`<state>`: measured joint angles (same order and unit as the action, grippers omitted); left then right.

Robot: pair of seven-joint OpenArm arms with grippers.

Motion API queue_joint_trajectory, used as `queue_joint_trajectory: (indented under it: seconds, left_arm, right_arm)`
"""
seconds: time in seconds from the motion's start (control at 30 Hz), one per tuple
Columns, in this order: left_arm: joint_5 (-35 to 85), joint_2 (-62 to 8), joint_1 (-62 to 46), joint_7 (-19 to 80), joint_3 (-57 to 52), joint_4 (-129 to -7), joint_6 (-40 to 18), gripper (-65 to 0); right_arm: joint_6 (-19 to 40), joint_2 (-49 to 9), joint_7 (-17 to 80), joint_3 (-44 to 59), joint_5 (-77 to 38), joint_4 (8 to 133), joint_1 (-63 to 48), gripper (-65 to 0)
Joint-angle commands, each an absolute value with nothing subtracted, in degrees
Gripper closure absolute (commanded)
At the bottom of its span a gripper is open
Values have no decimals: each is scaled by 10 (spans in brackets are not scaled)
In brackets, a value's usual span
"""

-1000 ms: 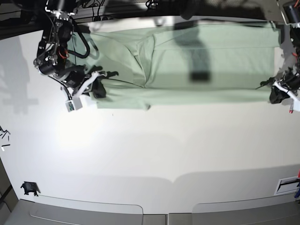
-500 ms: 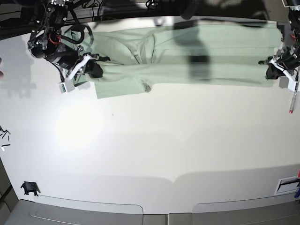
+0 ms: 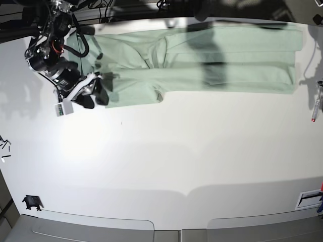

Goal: Fold the T-shirt properly
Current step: 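Release hem, move right gripper to the folded shirt end and grasp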

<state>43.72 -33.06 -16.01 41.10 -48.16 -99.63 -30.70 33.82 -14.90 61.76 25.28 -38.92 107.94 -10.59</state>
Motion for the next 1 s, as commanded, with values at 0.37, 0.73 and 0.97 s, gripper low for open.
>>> queue_joint_trajectory:
  seconds: [0.37,0.73,0.97]
  left_arm:
    - [445,-342,-188,396,-510,-1009,-294,-235]
    - [445,-342,-194,404,-510,-1009,-294,-235]
    - [445,-342,-194,404,-510,-1009,-294,-235]
  right_arm:
    - [286,-138,553,255,-271,863,-4,-299]
    - [287,-138,583,255,-332,774,32,-297]
    - [287,-138,594,255,-351,774,32,-297]
